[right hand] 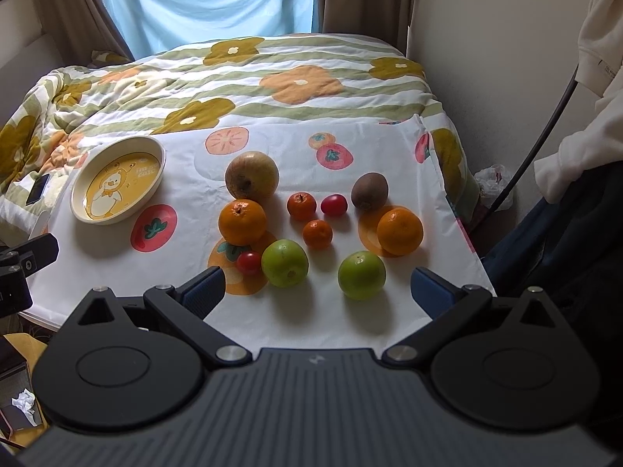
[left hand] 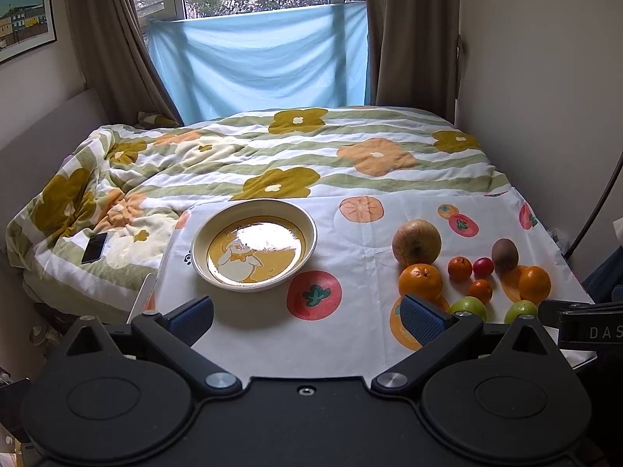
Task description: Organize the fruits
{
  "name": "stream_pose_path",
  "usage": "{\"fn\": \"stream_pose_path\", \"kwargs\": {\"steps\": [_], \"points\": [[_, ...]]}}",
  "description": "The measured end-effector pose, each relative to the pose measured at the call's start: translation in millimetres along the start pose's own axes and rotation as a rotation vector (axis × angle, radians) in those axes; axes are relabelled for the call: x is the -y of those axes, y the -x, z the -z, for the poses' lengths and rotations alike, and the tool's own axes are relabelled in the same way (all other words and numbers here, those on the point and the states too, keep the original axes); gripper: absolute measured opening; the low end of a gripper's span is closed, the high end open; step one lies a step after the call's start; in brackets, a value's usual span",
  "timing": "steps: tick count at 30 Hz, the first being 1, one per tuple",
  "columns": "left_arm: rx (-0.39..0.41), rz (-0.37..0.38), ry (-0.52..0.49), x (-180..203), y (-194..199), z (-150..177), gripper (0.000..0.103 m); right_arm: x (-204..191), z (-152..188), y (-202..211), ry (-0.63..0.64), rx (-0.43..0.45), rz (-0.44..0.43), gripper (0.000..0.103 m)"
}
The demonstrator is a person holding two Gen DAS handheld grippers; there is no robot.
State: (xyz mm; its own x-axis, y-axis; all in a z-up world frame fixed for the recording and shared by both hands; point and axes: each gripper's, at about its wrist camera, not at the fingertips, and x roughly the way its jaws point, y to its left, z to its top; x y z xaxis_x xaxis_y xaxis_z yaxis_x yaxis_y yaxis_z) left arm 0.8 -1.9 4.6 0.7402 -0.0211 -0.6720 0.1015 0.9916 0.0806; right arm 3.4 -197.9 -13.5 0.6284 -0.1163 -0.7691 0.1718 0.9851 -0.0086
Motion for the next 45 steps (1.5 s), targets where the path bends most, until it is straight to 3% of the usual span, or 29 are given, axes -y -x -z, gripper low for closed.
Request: {"fn": "stream_pose_path", "kwargs": {"steps": [45], "points": [[0.005, -0.002, -0.009, 1.7, -3.2, -0.7, 0.103, -1.2, -1.0, 0.1, -0.003, 0.003, -0.004, 0.103]]}}
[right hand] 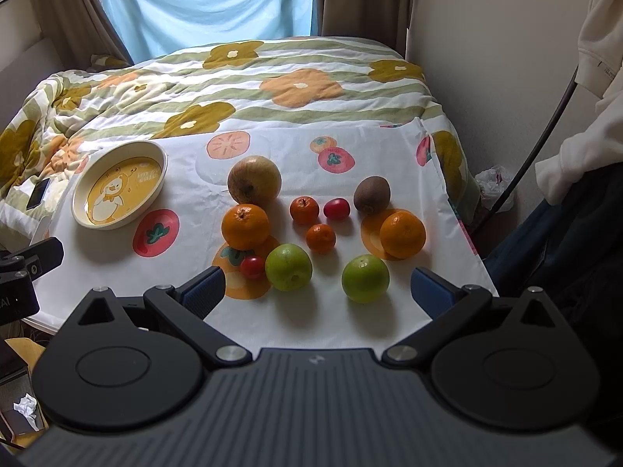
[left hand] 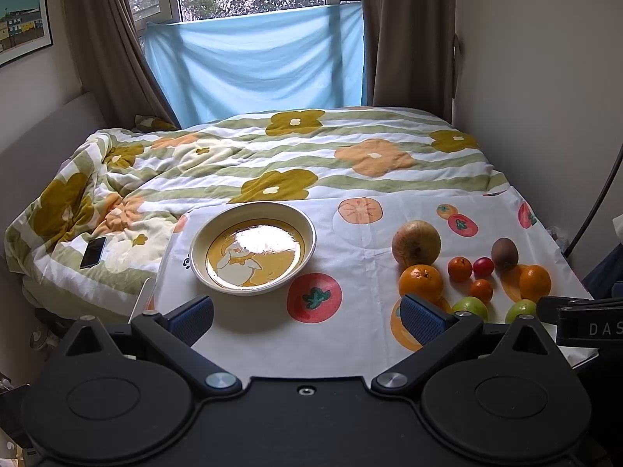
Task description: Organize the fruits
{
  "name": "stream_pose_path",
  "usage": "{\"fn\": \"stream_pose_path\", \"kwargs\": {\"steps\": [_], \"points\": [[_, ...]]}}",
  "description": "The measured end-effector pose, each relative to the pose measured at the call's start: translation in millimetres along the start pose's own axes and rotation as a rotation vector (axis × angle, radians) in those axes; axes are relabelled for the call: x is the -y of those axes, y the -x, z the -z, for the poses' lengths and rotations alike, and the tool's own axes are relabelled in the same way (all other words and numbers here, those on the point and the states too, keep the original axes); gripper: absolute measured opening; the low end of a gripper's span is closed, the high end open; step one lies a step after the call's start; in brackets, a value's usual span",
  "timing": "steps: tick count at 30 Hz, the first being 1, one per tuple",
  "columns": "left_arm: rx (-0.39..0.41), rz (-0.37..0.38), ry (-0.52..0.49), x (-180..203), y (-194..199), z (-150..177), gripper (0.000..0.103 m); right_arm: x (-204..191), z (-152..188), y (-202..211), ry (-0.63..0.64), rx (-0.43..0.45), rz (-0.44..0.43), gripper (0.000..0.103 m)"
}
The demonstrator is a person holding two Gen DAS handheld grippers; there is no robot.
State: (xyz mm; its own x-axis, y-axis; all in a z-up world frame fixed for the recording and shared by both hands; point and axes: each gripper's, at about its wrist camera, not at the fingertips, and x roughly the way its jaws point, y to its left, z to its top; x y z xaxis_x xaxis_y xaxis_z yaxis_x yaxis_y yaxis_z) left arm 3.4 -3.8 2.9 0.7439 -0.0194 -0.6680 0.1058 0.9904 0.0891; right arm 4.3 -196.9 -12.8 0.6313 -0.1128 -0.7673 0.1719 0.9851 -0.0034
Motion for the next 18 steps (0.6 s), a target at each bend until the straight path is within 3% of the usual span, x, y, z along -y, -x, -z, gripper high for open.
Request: {"fn": "stream_pose_path", "kwargs": {"steps": [18], "points": [[0.021, 0.055, -0.051, -4.0, -5.4, -9.2, 0.103, -7.5, -7.1, 5.7, -0.042, 0.032, 0.02, 0.103]]}}
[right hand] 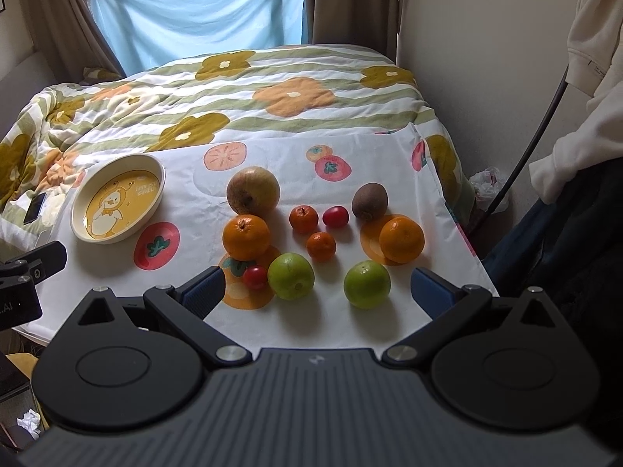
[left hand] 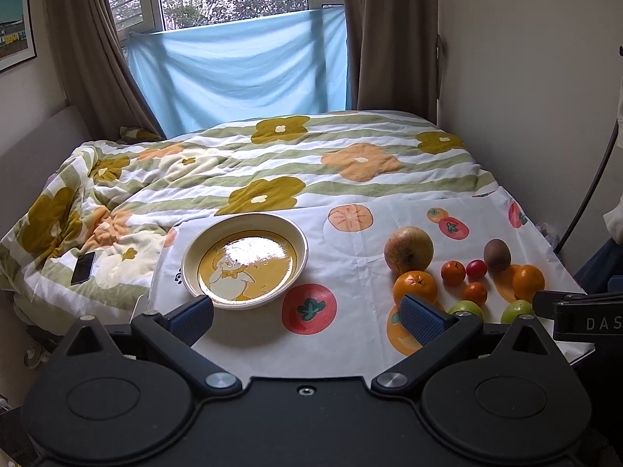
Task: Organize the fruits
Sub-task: 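Reach the left tool to the large apple while the right tool reaches the kiwi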
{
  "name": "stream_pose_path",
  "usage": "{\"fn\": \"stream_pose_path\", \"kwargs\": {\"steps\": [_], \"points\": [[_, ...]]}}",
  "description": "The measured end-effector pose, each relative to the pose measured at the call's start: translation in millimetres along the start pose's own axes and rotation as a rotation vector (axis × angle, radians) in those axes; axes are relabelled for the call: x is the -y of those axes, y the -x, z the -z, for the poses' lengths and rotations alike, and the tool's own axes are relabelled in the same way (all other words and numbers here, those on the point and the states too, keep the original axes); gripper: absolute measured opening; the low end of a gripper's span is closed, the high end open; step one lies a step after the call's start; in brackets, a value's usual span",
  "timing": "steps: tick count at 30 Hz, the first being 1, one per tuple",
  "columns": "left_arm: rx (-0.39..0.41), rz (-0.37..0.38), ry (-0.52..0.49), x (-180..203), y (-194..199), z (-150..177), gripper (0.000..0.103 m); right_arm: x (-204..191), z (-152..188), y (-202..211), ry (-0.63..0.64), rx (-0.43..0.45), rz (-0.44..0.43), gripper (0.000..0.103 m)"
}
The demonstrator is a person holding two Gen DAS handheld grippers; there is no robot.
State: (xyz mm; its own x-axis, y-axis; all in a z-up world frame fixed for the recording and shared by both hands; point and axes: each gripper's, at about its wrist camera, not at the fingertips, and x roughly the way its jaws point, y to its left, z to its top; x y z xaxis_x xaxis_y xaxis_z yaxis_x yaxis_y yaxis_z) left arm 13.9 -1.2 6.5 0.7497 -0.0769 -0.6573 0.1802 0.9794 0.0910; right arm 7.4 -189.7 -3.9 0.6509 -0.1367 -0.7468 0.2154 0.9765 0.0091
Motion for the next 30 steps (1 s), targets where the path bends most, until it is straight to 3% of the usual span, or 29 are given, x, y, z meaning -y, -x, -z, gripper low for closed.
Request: {"fn": "stream_pose_path", "kwargs": {"steps": [9, 19, 30], "points": [[0.027, 0.075, -0.054, 2.7, -33.4, -10.0, 0.103, 6.3, -6.0, -24.9, -0.061, 0.045, 0.029, 0.103], [0.006, 0.114, -0.109, 39.4, -92.4, -15.4, 0.103, 25.5, -16.3, -77.4, -0.057, 0.088, 0.049, 0.103], [-0.026, 0.096, -0.128, 93.3, -166.2, -24.0, 0.103, 61.3, -31.2, -153.9, -0.062, 0.064, 0.026, 0.103]]}}
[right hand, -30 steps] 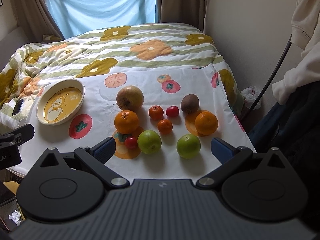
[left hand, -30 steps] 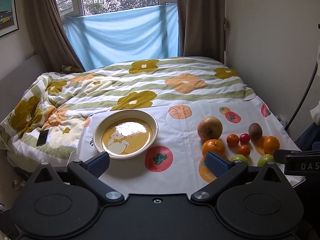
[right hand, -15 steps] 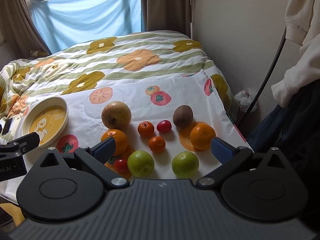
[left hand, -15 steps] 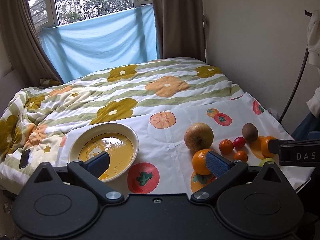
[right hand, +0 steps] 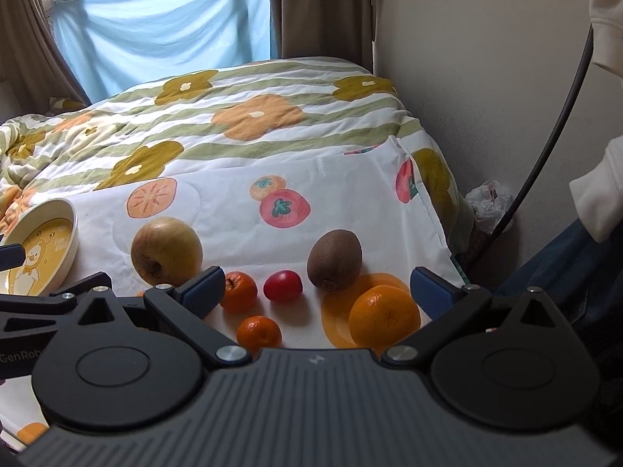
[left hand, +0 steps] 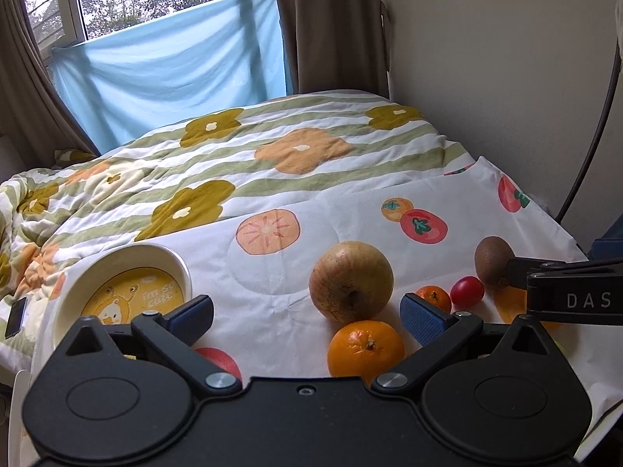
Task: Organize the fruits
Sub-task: 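Reach the left tool to the large apple while the right tool reaches the kiwi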
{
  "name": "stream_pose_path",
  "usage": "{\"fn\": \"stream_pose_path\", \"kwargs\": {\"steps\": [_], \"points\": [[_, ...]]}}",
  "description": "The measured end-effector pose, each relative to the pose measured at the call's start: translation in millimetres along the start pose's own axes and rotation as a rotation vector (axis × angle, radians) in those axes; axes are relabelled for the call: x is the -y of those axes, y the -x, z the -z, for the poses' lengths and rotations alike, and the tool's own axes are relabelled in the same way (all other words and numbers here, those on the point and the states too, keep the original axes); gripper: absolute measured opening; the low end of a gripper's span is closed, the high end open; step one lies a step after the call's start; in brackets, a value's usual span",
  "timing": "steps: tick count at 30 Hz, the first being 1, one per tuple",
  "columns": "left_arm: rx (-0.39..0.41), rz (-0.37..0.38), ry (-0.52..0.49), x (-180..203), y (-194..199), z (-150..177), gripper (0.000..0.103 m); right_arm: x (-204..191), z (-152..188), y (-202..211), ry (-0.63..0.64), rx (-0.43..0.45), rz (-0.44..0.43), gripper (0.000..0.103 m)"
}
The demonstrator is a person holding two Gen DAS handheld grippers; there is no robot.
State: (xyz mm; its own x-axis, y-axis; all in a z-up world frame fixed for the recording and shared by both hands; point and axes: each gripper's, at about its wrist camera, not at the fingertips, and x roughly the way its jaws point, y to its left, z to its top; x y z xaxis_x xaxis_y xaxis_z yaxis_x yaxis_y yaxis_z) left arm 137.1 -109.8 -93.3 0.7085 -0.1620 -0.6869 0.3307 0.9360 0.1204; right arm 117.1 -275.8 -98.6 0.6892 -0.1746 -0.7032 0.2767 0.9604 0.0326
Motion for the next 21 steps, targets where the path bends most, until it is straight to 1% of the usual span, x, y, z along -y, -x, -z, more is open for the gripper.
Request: {"fn": "stream_pose_path", "kwargs": {"steps": [4, 10, 16, 21], "points": [[-0.016, -0.019, -0.008, 12.3, -26.2, -2.7, 0.103, 7.6, -2.1, -34.4, 0.003, -0.039, -0.012, 0.103], [-0.031, -0.033, -0.001, 22.7, -57.4, -6.4, 0.103, 16.6, -5.2, -69.9, 0.006, -0.082, -0.024, 0.103], [-0.044, -0.041, -0.011, 28.0, -75.6, -9.9, 0.101, 19.9, -9.7, -90.1, 0.012, -0.11, -0.029, 0.103], [-0.068, -0.037, 0.008, 28.2, -87.4, -11.8, 0.099, 18.0, -12.8, -103.5, 0.022, -0.124, -0.049, 0.103]]}}
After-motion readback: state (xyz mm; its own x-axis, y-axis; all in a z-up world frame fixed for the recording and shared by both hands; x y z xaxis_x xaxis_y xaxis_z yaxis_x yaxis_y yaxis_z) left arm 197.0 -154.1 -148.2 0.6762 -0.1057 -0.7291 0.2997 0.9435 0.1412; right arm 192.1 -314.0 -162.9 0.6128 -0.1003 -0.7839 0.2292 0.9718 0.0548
